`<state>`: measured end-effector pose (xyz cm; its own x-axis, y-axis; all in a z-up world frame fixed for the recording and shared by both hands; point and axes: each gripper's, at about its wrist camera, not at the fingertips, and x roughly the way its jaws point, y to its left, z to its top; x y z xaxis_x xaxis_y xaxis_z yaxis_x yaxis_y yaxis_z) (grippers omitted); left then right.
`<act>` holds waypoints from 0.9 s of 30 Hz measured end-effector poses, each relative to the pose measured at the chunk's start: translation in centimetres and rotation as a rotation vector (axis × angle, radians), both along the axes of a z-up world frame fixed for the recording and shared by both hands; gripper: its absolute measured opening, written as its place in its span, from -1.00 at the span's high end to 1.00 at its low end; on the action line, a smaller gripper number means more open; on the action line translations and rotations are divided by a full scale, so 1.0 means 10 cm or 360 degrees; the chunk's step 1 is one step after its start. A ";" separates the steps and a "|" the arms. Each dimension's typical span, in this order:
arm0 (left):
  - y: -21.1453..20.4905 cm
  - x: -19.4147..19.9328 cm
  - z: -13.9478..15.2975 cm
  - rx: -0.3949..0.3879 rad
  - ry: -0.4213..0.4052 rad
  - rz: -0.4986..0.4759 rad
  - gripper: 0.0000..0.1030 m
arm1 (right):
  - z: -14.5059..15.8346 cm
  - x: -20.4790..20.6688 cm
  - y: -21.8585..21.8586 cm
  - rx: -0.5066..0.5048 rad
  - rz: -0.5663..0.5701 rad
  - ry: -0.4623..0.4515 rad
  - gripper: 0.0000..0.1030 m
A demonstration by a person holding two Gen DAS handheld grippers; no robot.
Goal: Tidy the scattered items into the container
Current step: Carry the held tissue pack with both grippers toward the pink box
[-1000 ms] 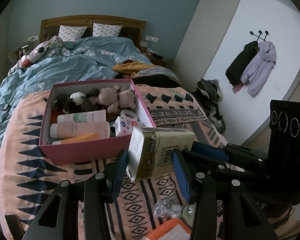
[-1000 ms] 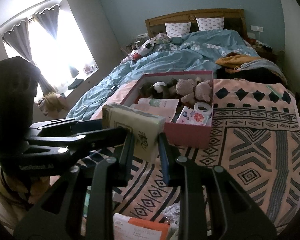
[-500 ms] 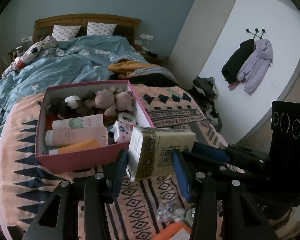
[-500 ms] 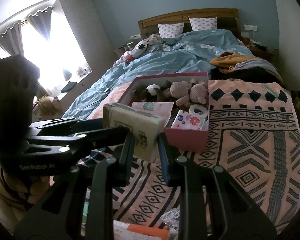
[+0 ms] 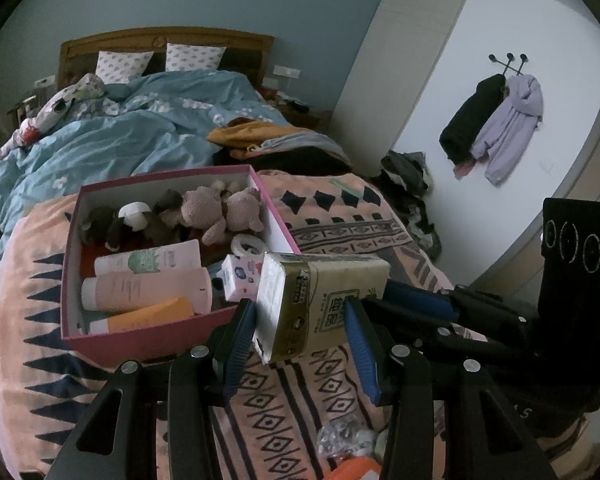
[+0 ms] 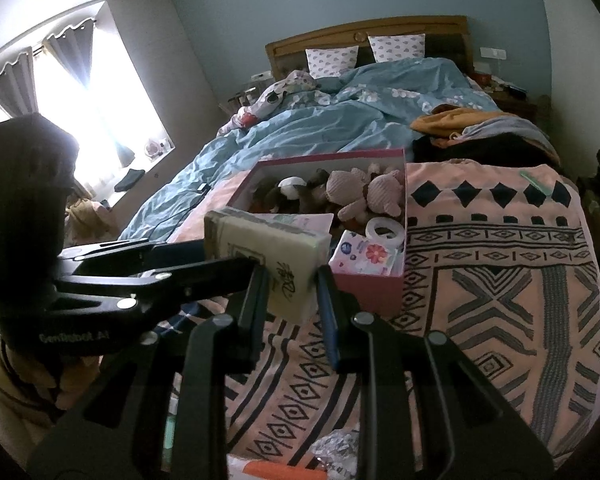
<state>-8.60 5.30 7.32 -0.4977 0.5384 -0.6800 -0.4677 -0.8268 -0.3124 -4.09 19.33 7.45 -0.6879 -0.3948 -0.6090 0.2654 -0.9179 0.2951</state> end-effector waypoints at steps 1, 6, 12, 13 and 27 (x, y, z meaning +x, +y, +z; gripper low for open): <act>0.00 -0.01 0.00 -0.0001 0.0002 -0.0004 0.12 | 0.00 -0.01 0.00 -0.0001 -0.0001 0.0002 0.46; 0.02 -0.09 -0.03 0.0000 -0.0004 -0.0007 0.12 | -0.01 -0.06 0.01 0.0006 -0.0003 0.0003 0.46; 0.02 -0.19 -0.05 -0.0010 -0.0012 -0.0013 0.12 | -0.04 -0.15 0.03 0.0003 -0.0004 -0.0010 0.46; 0.03 -0.19 -0.04 -0.0011 -0.0011 -0.0013 0.12 | -0.04 -0.16 0.03 0.0004 -0.0003 -0.0008 0.46; 0.06 -0.42 -0.06 -0.0013 0.0002 -0.0007 0.12 | -0.05 -0.36 0.07 0.0002 -0.0008 0.0010 0.46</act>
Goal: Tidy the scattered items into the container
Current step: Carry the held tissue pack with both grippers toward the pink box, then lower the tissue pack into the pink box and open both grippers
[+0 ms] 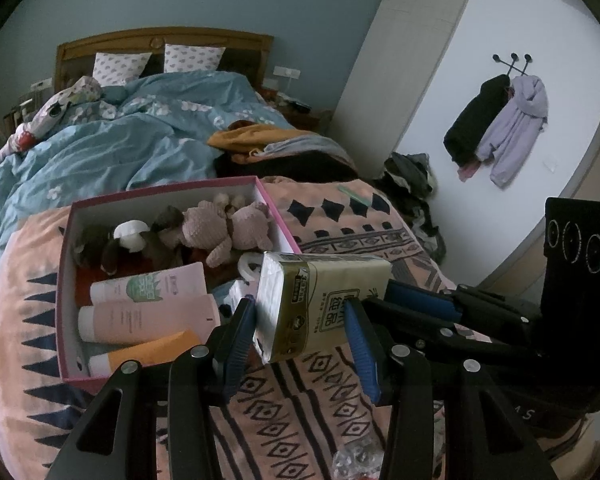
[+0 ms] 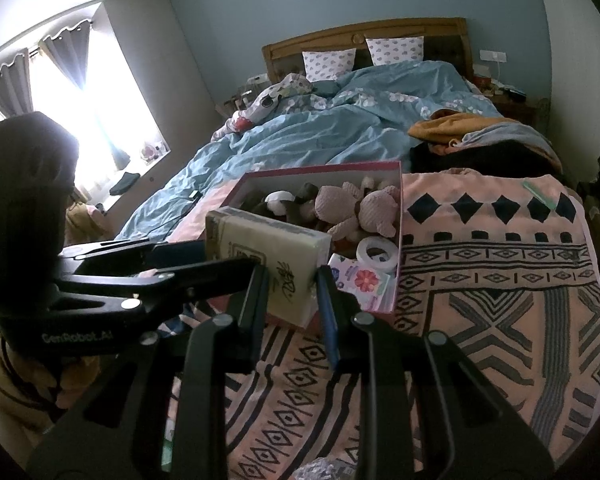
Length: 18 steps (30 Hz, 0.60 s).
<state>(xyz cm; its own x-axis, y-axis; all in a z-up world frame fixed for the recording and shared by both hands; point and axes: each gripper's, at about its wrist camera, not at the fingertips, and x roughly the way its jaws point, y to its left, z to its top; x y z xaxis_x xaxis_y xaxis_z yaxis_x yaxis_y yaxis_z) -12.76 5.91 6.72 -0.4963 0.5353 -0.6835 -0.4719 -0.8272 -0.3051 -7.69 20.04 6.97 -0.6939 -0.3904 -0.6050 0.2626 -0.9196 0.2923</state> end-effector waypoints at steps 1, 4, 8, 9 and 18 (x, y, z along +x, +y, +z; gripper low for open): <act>0.00 -0.02 0.00 0.0002 0.0000 0.0001 0.12 | -0.01 -0.02 0.01 -0.0002 0.0000 -0.0001 0.46; 0.00 -0.04 -0.01 0.0004 -0.0002 0.0001 0.12 | -0.01 -0.06 0.01 -0.0003 -0.0002 -0.0001 0.46; 0.01 -0.12 -0.04 0.0009 -0.0008 0.0004 0.12 | -0.02 -0.10 0.02 -0.0001 -0.0003 0.0000 0.46; 0.01 -0.13 -0.04 0.0010 -0.0010 0.0005 0.12 | -0.03 -0.11 0.02 -0.0001 -0.0002 0.0000 0.46; 0.03 -0.31 -0.13 0.0012 -0.0034 0.0005 0.12 | -0.10 -0.35 0.07 -0.0006 -0.0012 -0.0021 0.46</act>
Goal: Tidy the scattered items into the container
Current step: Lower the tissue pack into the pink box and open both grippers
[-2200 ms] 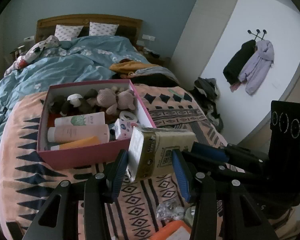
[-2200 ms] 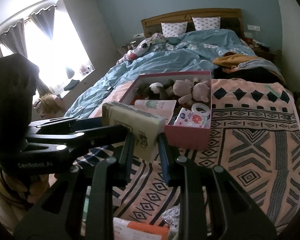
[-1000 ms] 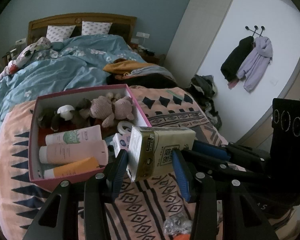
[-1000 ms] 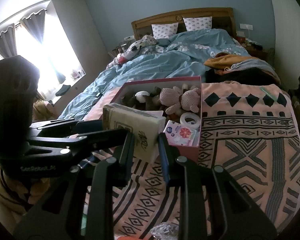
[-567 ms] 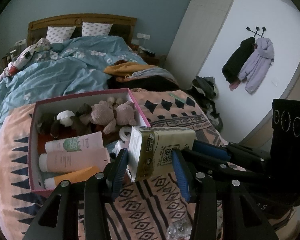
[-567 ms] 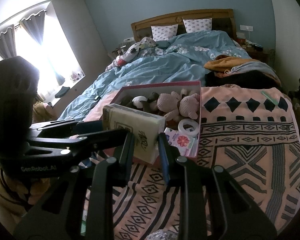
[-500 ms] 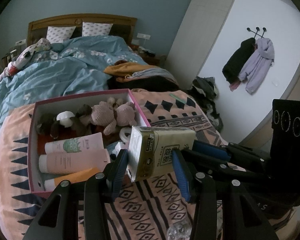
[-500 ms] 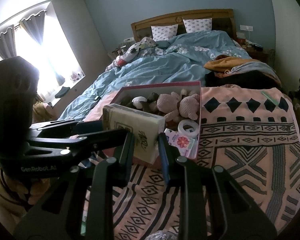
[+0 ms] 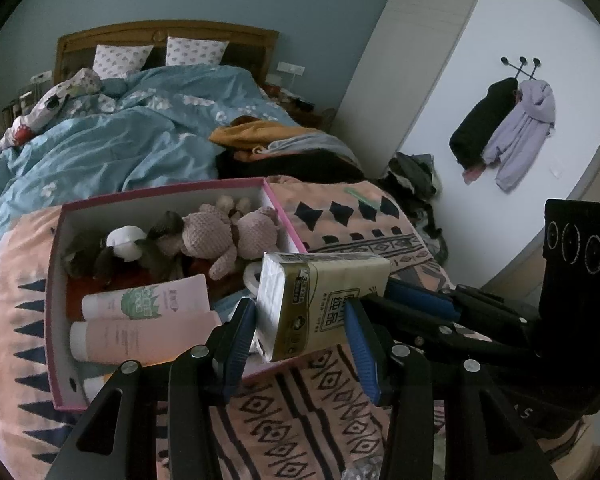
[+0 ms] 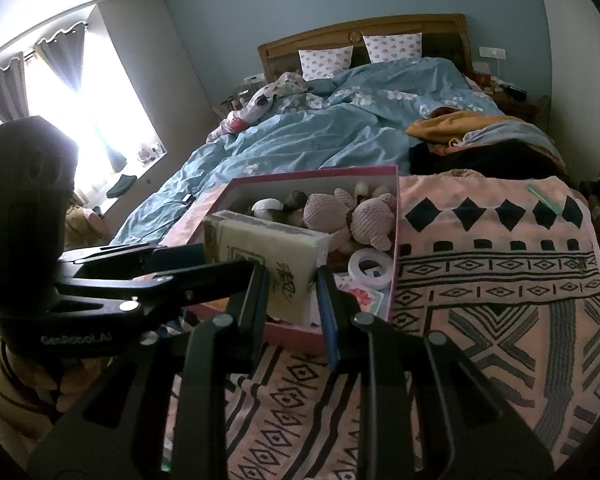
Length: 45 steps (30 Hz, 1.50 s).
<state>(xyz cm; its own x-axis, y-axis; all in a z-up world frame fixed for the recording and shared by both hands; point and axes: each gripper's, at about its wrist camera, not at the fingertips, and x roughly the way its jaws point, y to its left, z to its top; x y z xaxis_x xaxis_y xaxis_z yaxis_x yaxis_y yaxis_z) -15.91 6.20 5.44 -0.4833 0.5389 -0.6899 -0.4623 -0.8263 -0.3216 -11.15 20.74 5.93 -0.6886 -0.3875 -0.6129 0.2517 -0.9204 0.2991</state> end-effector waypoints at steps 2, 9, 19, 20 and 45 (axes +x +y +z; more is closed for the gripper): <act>0.01 -0.04 -0.02 -0.0002 -0.0003 0.0000 0.12 | -0.02 -0.04 0.02 -0.0002 -0.0004 -0.0005 0.46; 0.05 -0.17 -0.11 -0.0013 -0.0017 -0.0003 0.12 | -0.11 -0.18 0.06 0.0000 -0.0010 -0.0030 0.48; 0.09 -0.37 -0.26 0.0003 -0.0072 -0.0002 0.12 | -0.24 -0.37 0.13 0.0018 -0.0023 -0.0064 0.48; 0.10 -0.40 -0.28 0.0004 -0.0080 -0.0002 0.12 | -0.26 -0.40 0.13 0.0022 -0.0024 -0.0067 0.48; 0.05 -0.83 -0.73 -0.0062 -0.0197 0.0096 0.12 | -0.74 -1.01 0.14 0.0162 -0.0091 -0.0221 0.51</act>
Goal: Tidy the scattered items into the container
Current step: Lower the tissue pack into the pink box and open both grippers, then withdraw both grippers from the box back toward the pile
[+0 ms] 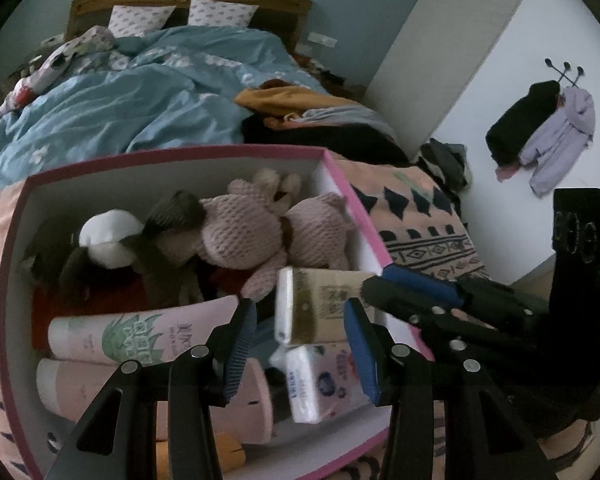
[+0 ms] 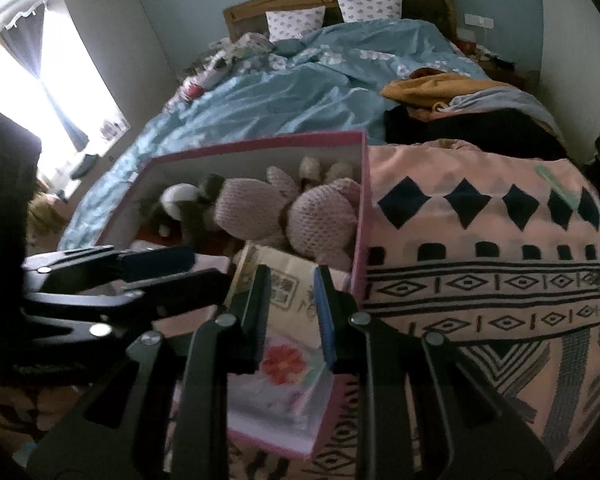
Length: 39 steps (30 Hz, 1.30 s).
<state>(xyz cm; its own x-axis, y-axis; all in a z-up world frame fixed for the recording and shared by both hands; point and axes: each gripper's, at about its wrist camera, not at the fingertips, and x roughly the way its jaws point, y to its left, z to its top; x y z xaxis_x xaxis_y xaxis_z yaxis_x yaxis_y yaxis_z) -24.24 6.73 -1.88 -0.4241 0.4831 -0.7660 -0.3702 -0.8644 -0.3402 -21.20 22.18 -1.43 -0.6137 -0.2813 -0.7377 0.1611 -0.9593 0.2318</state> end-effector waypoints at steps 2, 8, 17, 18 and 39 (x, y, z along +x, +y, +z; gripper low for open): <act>-0.03 0.01 -0.05 -0.0012 -0.0009 0.0008 0.12 | -0.01 0.02 0.00 -0.0005 0.0007 0.0000 0.51; -0.06 0.08 -0.12 -0.0015 -0.0028 0.0017 0.08 | -0.08 0.06 -0.08 0.0029 0.0061 -0.0042 0.51; -0.13 0.37 -0.04 -0.0001 0.0022 0.0016 -0.24 | -0.03 0.25 0.06 -0.0077 0.0025 -0.0042 0.50; -0.13 0.41 -0.02 -0.0003 0.0034 0.0011 -0.25 | -0.01 0.30 0.10 -0.0087 0.0011 -0.0035 0.50; -0.17 1.68 -0.09 -0.0035 -0.0077 -0.0151 -0.48 | -0.23 1.64 0.30 -0.0258 -0.0074 -0.0258 0.34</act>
